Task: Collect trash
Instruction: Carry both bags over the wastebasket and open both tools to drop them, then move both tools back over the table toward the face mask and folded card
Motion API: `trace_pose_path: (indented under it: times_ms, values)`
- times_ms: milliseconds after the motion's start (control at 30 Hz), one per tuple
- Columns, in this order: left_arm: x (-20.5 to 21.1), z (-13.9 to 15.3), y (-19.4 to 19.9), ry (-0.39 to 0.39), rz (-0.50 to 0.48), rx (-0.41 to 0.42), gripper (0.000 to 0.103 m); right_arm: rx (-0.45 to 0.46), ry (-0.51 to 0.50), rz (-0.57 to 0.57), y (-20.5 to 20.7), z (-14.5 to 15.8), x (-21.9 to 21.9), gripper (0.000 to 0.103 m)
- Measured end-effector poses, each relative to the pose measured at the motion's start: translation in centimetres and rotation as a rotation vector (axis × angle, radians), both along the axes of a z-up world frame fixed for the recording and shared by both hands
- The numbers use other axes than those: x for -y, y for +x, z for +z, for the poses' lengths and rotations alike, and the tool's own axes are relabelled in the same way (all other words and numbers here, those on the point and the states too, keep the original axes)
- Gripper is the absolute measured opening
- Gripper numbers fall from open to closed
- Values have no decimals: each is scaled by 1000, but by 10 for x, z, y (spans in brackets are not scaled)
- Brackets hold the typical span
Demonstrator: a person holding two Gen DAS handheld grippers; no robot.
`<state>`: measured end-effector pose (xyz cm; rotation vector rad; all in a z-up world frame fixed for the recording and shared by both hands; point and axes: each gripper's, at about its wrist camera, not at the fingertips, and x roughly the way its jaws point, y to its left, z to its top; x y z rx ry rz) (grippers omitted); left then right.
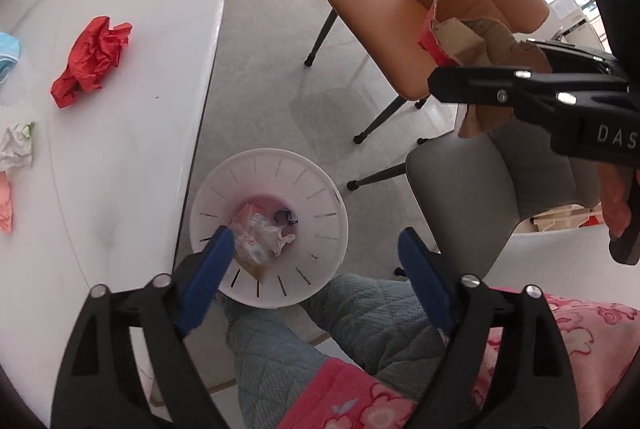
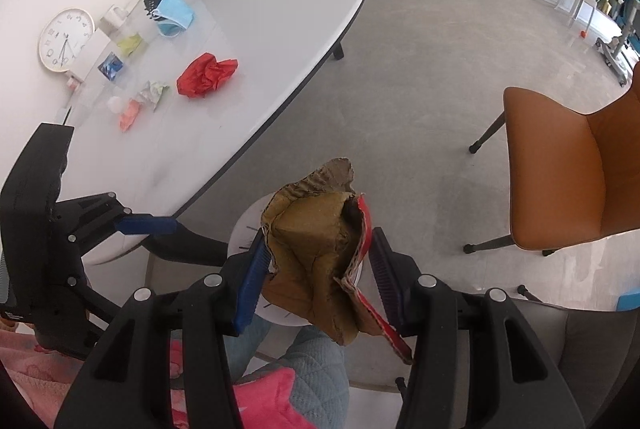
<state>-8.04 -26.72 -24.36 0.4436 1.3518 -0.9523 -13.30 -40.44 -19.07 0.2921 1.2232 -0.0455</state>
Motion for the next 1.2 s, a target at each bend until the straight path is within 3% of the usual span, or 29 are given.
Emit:
trace_pose_path:
  times_ms: [333,700,833,967,1200]
  values:
    - [-8,16,-5,6,65,36,83,14,3,49,0,0,-3,51]
    - [-65,70,14,38,256,207,95,-19,41,269,7,-36,-57,53]
    - [-86,79,22,55,327,249,95,-44,32,300,16,-48,-75,87]
    - [-113,88,36,70,397,278,95,-26,4,270,30,-38,-76,91]
    - [-154,107,69,85,531,340,95,151,-39,140,64,23,-63,101]
